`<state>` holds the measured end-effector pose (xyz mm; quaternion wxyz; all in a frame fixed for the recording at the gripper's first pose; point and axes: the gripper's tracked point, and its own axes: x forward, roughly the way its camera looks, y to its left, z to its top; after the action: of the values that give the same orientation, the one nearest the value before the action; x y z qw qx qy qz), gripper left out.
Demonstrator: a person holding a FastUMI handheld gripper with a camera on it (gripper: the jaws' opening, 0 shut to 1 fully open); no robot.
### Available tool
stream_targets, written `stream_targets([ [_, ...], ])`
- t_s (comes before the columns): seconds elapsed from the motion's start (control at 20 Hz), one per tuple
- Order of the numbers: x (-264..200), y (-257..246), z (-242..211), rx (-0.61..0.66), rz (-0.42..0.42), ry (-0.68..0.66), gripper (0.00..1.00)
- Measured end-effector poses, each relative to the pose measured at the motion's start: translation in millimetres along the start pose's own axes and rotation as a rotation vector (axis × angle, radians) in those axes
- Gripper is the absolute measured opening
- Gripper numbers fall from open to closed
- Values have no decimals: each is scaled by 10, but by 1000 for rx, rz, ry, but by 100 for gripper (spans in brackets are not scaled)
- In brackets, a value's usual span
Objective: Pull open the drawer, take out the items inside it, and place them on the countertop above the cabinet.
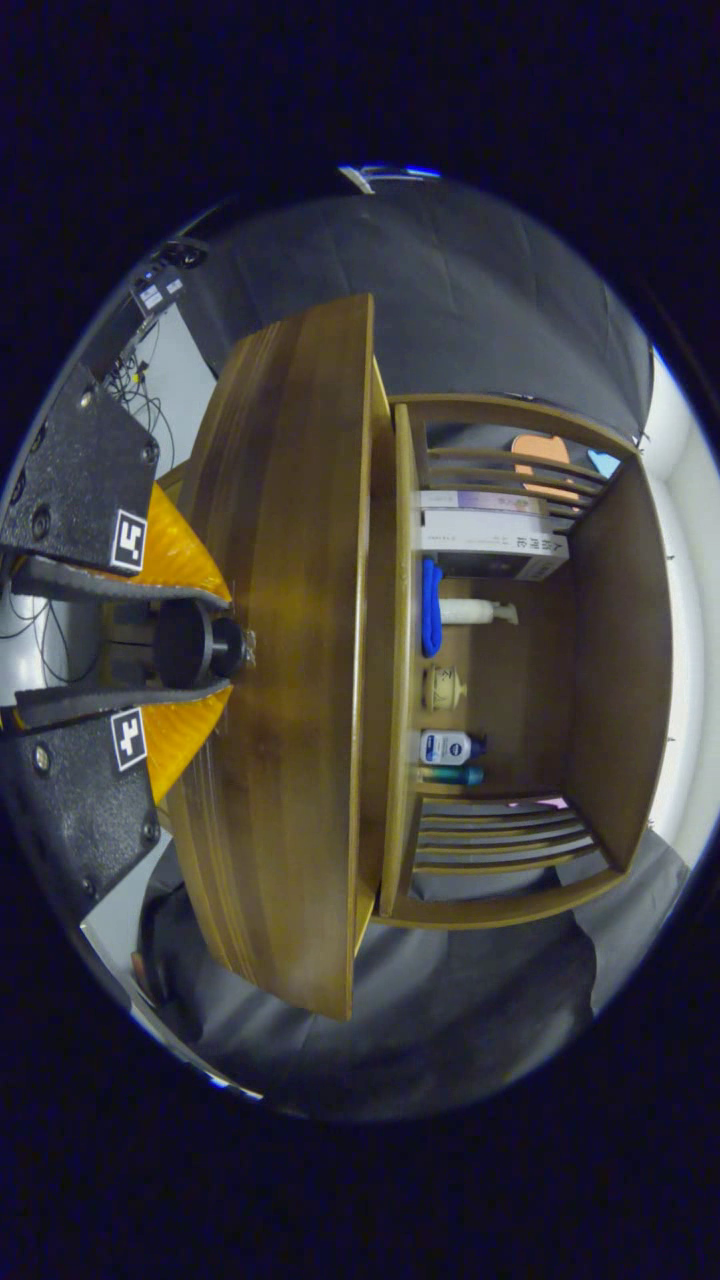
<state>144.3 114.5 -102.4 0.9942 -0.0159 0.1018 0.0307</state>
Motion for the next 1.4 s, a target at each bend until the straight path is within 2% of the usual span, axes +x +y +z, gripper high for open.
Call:
stream_targets([
  [0.65,-457,27,-256,0,7,34,36],
  [1.1,-513,39,-303,-17,13,19,38],
  [1.2,-555,-41,-236,-18,0,-5,49],
  [1.4,-732,-202,-130,2,-13,-57,90],
])
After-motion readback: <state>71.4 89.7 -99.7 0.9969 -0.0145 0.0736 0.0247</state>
